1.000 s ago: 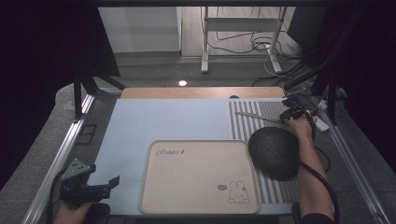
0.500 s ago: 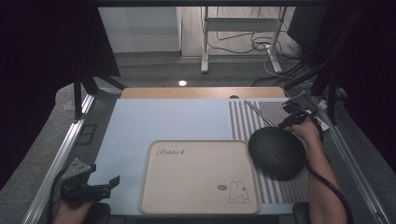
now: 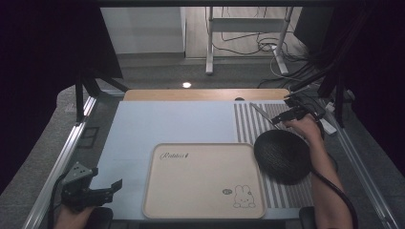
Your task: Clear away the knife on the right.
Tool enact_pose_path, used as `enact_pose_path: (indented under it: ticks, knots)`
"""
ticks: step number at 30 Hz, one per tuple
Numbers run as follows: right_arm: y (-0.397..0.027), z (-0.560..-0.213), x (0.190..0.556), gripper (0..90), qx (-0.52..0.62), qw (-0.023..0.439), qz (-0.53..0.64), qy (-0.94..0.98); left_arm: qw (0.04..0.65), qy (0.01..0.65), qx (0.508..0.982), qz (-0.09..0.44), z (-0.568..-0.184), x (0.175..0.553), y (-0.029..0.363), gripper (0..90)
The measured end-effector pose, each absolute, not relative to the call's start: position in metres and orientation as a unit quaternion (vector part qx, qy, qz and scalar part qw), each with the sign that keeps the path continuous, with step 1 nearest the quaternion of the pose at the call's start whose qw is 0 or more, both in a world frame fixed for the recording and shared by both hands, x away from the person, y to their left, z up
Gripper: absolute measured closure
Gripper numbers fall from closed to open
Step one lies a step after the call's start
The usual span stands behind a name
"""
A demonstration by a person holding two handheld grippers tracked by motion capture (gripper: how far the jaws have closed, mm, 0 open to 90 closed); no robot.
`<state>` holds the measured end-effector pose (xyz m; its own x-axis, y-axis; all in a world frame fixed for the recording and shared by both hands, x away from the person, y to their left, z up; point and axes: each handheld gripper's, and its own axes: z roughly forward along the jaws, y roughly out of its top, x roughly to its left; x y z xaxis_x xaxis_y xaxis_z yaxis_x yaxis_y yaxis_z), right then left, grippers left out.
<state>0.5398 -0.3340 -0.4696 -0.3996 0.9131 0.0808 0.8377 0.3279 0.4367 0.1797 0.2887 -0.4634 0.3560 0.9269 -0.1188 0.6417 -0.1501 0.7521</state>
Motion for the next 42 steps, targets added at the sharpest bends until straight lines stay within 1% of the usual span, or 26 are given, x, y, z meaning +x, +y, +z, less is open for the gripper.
enact_pose_path:
  ticks: [2, 4, 5, 7, 11, 16, 17, 18, 20, 22, 24, 25, 26, 27, 28, 29, 30, 32, 35, 38, 42]
  knots:
    - [-0.332, -0.474, 0.541, 7.2, 0.541, 0.076, 0.209, 0.811, 0.374, 0.535, 0.734, 0.191, -0.463, 0.180, 0.289, 2.8]
    - [-0.329, -0.477, 0.543, 1.3, 0.533, 0.065, 0.208, 0.817, 0.373, 0.535, 0.734, 0.191, -0.463, 0.180, 0.289, 2.8]
    - [-0.327, -0.478, 0.543, 0.0, 0.530, 0.066, 0.204, 0.820, 0.373, 0.534, 0.734, 0.191, -0.463, 0.180, 0.289, 2.8]
    - [-0.323, -0.479, 0.544, 0.0, 0.524, 0.077, 0.198, 0.825, 0.373, 0.535, 0.734, 0.191, -0.463, 0.180, 0.289, 2.8]
    - [-0.316, -0.481, 0.546, 0.0, 0.527, 0.085, 0.189, 0.824, 0.374, 0.535, 0.733, 0.190, -0.463, 0.180, 0.289, 2.8]
    - [-0.312, -0.492, 0.550, 0.0, 0.529, 0.101, 0.164, 0.826, 0.374, 0.534, 0.733, 0.191, -0.463, 0.179, 0.289, 2.9]
    - [-0.311, -0.494, 0.551, 2.0, 0.526, 0.109, 0.159, 0.829, 0.375, 0.535, 0.733, 0.191, -0.463, 0.179, 0.289, 2.9]
    - [-0.312, -0.495, 0.551, 6.0, 0.523, 0.112, 0.156, 0.831, 0.375, 0.535, 0.733, 0.191, -0.463, 0.179, 0.289, 2.9]
    - [-0.313, -0.498, 0.552, 9.1, 0.523, 0.120, 0.154, 0.830, 0.375, 0.535, 0.733, 0.190, -0.463, 0.179, 0.289, 2.9]
    - [-0.316, -0.500, 0.553, 16.6, 0.524, 0.122, 0.149, 0.830, 0.375, 0.535, 0.733, 0.191, -0.463, 0.179, 0.289, 2.9]
    - [-0.318, -0.502, 0.553, 17.5, 0.526, 0.120, 0.148, 0.829, 0.375, 0.534, 0.733, 0.192, -0.463, 0.179, 0.289, 2.9]
    - [-0.319, -0.502, 0.553, 20.2, 0.525, 0.122, 0.149, 0.829, 0.375, 0.534, 0.733, 0.191, -0.463, 0.179, 0.289, 2.9]
    - [-0.319, -0.501, 0.553, 27.0, 0.523, 0.124, 0.151, 0.829, 0.374, 0.534, 0.733, 0.191, -0.463, 0.179, 0.289, 2.9]
    - [-0.320, -0.499, 0.552, 38.2, 0.516, 0.124, 0.156, 0.833, 0.374, 0.534, 0.733, 0.191, -0.463, 0.179, 0.289, 2.9]
    - [-0.321, -0.497, 0.552, 51.4, 0.504, 0.121, 0.160, 0.840, 0.374, 0.534, 0.733, 0.191, -0.464, 0.179, 0.289, 3.0]
    - [-0.321, -0.496, 0.551, 58.5, 0.496, 0.120, 0.162, 0.845, 0.374, 0.534, 0.733, 0.191, -0.463, 0.179, 0.289, 3.0]
    - [-0.321, -0.495, 0.551, 60.5, 0.490, 0.120, 0.161, 0.848, 0.374, 0.534, 0.733, 0.191, -0.463, 0.179, 0.289, 3.0]
    - [-0.321, -0.495, 0.551, 78.6, 0.486, 0.105, 0.171, 0.850, 0.374, 0.534, 0.734, 0.192, -0.463, 0.179, 0.289, 3.0]
    - [-0.322, -0.495, 0.550, 79.8, 0.481, 0.108, 0.170, 0.853, 0.372, 0.534, 0.734, 0.192, -0.463, 0.179, 0.288, 3.0]
    - [-0.324, -0.495, 0.550, 80.1, 0.482, 0.102, 0.179, 0.852, 0.374, 0.534, 0.734, 0.193, -0.463, 0.179, 0.289, 3.1]
    - [-0.323, -0.495, 0.550, 80.2, 0.463, 0.109, 0.175, 0.862, 0.375, 0.535, 0.732, 0.192, -0.463, 0.179, 0.289, 3.0]
